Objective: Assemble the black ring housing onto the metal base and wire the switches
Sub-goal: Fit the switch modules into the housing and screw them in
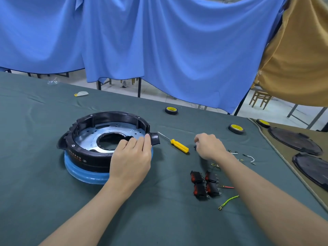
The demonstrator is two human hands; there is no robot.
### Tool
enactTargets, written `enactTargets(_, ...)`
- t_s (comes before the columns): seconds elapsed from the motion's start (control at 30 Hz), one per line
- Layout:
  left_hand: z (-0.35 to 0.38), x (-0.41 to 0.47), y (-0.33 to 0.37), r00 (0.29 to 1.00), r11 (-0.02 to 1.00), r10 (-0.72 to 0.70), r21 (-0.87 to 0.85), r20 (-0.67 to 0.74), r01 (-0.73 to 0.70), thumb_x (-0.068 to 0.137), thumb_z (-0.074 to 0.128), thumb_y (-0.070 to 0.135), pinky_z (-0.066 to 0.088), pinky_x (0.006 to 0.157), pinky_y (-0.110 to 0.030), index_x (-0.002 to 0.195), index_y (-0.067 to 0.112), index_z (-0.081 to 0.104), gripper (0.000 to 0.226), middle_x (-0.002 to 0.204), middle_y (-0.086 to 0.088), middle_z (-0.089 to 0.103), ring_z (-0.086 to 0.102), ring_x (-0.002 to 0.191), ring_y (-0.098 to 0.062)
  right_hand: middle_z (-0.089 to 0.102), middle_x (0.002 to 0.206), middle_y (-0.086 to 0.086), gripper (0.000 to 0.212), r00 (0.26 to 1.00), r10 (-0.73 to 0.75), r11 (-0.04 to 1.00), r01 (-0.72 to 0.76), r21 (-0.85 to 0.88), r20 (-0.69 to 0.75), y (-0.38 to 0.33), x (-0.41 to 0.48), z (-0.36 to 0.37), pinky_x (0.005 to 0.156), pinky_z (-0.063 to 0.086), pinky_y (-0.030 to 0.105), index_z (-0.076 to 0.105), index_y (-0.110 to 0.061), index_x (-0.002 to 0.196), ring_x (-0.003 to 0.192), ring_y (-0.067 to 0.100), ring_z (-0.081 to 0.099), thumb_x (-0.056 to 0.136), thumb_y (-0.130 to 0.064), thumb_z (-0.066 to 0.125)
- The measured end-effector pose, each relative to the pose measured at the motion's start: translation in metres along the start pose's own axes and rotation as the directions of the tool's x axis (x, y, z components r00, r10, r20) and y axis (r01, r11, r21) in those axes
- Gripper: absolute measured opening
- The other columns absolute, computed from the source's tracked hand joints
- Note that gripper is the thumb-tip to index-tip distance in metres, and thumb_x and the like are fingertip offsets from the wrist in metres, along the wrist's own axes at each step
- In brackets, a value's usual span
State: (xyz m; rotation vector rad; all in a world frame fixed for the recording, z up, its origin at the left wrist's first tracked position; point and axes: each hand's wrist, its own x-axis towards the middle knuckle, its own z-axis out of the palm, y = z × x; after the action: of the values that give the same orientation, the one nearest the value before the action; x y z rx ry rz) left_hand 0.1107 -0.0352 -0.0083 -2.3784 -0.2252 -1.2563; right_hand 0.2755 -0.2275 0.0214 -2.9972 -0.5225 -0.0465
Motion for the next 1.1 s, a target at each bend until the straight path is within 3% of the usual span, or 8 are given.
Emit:
enactTargets(0.2, -0.002, -0.002, -0.002, 1.0, 1.0, 0.009, -0.006, -0.014, -0.009, 0.073, 0.076, 0.014, 0.035, 0.053, -0.032, 0.096, 0.007, 0.073, 0.024, 0.061, 0.0, 0.051, 0.048, 0.054, -0.022, 0.06, 0.123, 0.009, 0.032, 0.995, -0.039, 0.992, 0.049, 0.116, -0.09, -0.003, -0.005, 0.0, 0.087, 0.047, 0.037, 0.06, -0.018, 0.121, 0.112, 0.032, 0.054, 0.089, -0.018, 0.063)
enactTargets(0.37, -0.002, -0.003, -0.002, 0.999, 1.0, 0.013, -0.016, -0.03, -0.014, 0.073, 0.077, 0.013, 0.037, 0.053, -0.032, 0.098, 0.006, 0.074, 0.026, 0.061, 0.0, 0.053, 0.05, 0.054, -0.023, 0.068, 0.108, 0.008, 0.028, 0.982, 0.032, 0.939, 0.034, 0.342, -0.187, -0.001, -0.022, -0.001, 0.085, 0.047, 0.029, 0.067, -0.013, 0.111, 0.105, 0.025, 0.058, 0.086, -0.024, 0.072)
enactTargets(0.47, -0.005, -0.002, 0.0, 0.999, 0.999, -0.009, -0.05, -0.04, 0.007, 0.07, 0.079, 0.013, 0.038, 0.053, -0.031, 0.097, 0.006, 0.075, 0.028, 0.06, 0.0, 0.055, 0.052, 0.054, -0.023, 0.071, 0.091, -0.003, 0.014, 0.957, 0.142, 0.729, 0.073, 0.68, -0.254, -0.012, -0.041, -0.013, 0.072, 0.045, 0.012, 0.07, -0.022, 0.089, 0.087, 0.009, 0.063, 0.078, -0.026, 0.079)
enactTargets(0.57, -0.011, -0.003, 0.004, 0.998, 0.994, -0.04, -0.108, -0.048, 0.035, 0.065, 0.081, 0.011, 0.039, 0.052, -0.03, 0.096, 0.006, 0.076, 0.031, 0.059, 0.0, 0.057, 0.053, 0.052, -0.022, 0.075, 0.083, 0.001, 0.014, 0.982, 0.131, 0.295, 0.089, 0.951, -0.132, -0.033, -0.066, -0.014, 0.079, 0.057, 0.034, 0.072, -0.016, 0.086, 0.076, 0.013, 0.068, 0.076, -0.021, 0.081)
enactTargets(0.63, -0.015, -0.006, 0.006, 0.997, 0.989, -0.038, -0.148, -0.064, 0.028, 0.066, 0.081, 0.01, 0.041, 0.052, -0.031, 0.097, 0.006, 0.076, 0.031, 0.061, 0.0, 0.06, 0.055, 0.054, -0.022, 0.074, 0.084, 0.01, 0.011, 0.991, 0.113, 0.004, 0.068, 0.998, -0.068, -0.049, -0.079, -0.007, 0.08, 0.057, 0.041, 0.071, -0.006, 0.087, 0.077, 0.021, 0.067, 0.08, -0.012, 0.077)
enactTargets(0.73, -0.018, -0.013, 0.007, 0.994, 0.984, -0.026, -0.177, -0.104, 0.007, 0.072, 0.075, 0.012, 0.046, 0.058, -0.034, 0.1, 0.007, 0.075, 0.028, 0.068, 0.0, 0.064, 0.059, 0.061, -0.024, 0.071, 0.081, 0.012, 0.008, 0.999, 0.027, -0.312, -0.017, 0.95, 0.027, -0.068, -0.091, 0.002, 0.071, 0.059, 0.03, 0.069, 0.001, 0.09, 0.073, 0.02, 0.067, 0.089, -0.007, 0.067)
enactTargets(0.93, -0.018, -0.022, 0.01, 0.981, 0.971, -0.078, -0.238, -0.177, 0.035, 0.087, 0.059, 0.017, 0.044, 0.077, -0.037, 0.098, 0.009, 0.073, 0.019, 0.087, 0.0, 0.07, 0.065, 0.079, -0.025, 0.066, 0.104, 0.022, 0.017, 0.997, -0.073, -0.431, -0.036, 0.902, 0.005, -0.087, -0.096, 0.014, 0.078, 0.058, 0.028, 0.067, 0.007, 0.097, 0.094, 0.026, 0.066, 0.095, -0.005, 0.055)
enactTargets(1.1, -0.018, -0.021, 0.014, 0.967, 0.95, -0.09, -0.312, -0.237, 0.012, 0.093, 0.058, 0.028, 0.038, 0.083, -0.037, 0.097, 0.013, 0.074, 0.022, 0.103, 0.002, 0.073, 0.067, 0.091, -0.021, 0.066, 0.09, 0.012, 0.013, 0.99, -0.127, -0.411, -0.004, 0.912, -0.053, -0.083, -0.1, 0.02, 0.076, 0.057, 0.031, 0.069, -0.001, 0.094, 0.083, 0.021, 0.064, 0.094, -0.006, 0.057)
